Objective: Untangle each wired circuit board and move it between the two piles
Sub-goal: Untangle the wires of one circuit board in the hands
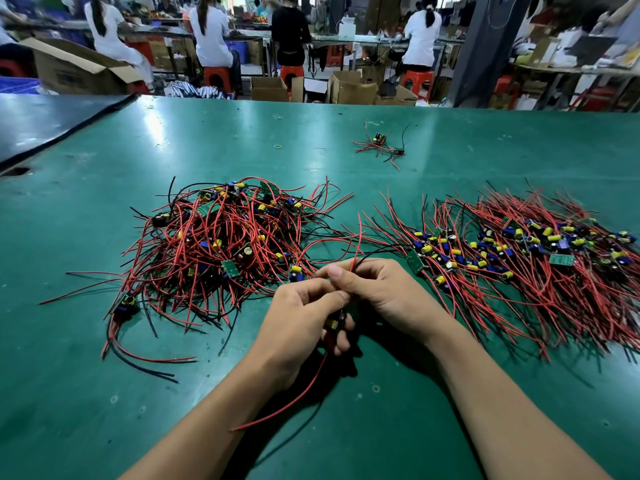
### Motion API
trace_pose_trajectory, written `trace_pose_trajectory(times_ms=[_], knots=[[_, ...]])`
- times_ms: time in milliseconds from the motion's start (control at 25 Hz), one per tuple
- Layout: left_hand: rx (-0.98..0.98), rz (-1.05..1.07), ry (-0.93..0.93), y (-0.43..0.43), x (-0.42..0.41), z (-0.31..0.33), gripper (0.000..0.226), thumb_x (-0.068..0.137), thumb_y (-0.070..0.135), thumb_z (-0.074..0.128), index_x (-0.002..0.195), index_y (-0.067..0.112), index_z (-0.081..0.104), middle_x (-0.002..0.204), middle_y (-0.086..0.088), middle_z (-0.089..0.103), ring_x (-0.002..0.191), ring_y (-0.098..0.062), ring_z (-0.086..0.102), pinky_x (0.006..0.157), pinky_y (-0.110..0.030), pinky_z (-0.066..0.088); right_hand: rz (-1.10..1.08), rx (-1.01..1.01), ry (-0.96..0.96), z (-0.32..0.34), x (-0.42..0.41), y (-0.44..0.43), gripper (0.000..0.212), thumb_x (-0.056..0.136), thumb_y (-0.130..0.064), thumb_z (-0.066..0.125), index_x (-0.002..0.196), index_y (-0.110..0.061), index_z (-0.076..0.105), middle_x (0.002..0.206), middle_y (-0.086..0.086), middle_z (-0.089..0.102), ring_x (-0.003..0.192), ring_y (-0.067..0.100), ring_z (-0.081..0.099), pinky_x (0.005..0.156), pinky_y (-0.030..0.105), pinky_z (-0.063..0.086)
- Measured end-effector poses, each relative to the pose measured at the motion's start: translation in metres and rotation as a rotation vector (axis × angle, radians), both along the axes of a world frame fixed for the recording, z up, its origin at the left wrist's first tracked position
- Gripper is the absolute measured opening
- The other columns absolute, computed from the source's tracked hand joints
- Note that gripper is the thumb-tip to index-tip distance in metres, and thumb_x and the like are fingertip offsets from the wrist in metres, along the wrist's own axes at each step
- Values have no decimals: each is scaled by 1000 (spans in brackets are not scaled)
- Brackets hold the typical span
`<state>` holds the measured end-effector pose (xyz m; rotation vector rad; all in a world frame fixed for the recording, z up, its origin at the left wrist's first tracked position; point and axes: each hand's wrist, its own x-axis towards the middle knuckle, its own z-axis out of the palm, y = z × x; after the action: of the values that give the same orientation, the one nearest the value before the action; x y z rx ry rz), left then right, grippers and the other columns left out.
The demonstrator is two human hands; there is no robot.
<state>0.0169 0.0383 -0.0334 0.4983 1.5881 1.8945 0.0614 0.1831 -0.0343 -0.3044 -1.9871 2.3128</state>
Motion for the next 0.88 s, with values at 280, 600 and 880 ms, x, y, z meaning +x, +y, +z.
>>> trace_pose_trajectory(times_ms=[280,600,880], knots=[[-37,3,39,1,1,3,15,92,4,59,78,1,62,56,-14,60,36,-20,49,37,-19,38,-281,667,60,-3,-3,25,37,99,-36,60,89,-5,77,88,0,77,82,15,68,79,22,50],[-61,38,49,0,2,4,13,94,6,58,83,-2,60,57,-13,60,39,-22,50,39,-20,38,-480,364,35,-14,-10,26,39,100,-45,56,87,-17,78,57,-7,47,44,7,37,49,22,30],[-18,62,23,2,3,1,13,92,4,60,82,-1,68,56,-15,60,36,-22,51,37,-20,41,-38,-125,-111,2,-2,2,27,90,-40,69,80,-15,71,52,-5,46,36,4,36,34,14,24]])
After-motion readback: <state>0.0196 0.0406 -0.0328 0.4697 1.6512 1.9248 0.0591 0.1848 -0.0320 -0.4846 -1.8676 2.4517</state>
